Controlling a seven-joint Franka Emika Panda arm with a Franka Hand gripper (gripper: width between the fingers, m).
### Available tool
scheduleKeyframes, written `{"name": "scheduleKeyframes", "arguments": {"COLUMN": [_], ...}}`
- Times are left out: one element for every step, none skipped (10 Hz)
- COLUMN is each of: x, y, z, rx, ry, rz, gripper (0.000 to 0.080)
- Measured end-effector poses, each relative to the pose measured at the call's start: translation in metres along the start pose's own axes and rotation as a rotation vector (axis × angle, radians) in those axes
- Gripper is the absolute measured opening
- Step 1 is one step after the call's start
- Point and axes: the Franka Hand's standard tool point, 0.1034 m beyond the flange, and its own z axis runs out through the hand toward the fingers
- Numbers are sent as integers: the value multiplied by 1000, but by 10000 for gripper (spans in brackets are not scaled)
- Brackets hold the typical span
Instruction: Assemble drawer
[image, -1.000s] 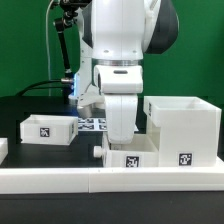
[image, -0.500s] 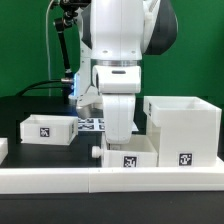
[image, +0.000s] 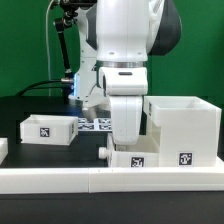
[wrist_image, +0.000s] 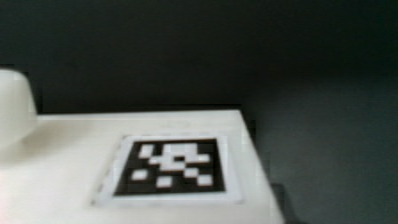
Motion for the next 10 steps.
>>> {"name": "scheduleKeyframes", "arguments": {"x": [-1, -1, -1, 0, 2, 4, 7, 11, 12, 10], "y": [0, 0, 0, 0, 0, 0, 1, 3, 4, 5], "z": [0, 0, 1, 1, 1, 1, 0, 0, 0, 0], "rx": [0, -14, -13, -12, -11, -9, -9, -10, -8, -8], "ry": [0, 1, 1, 1, 2, 1, -5, -9, -15, -21], "rz": [2, 3, 3, 3, 0, 0, -5, -10, -8, -21], "gripper": [41, 41, 41, 41, 41, 41, 41, 41, 41, 41]}}
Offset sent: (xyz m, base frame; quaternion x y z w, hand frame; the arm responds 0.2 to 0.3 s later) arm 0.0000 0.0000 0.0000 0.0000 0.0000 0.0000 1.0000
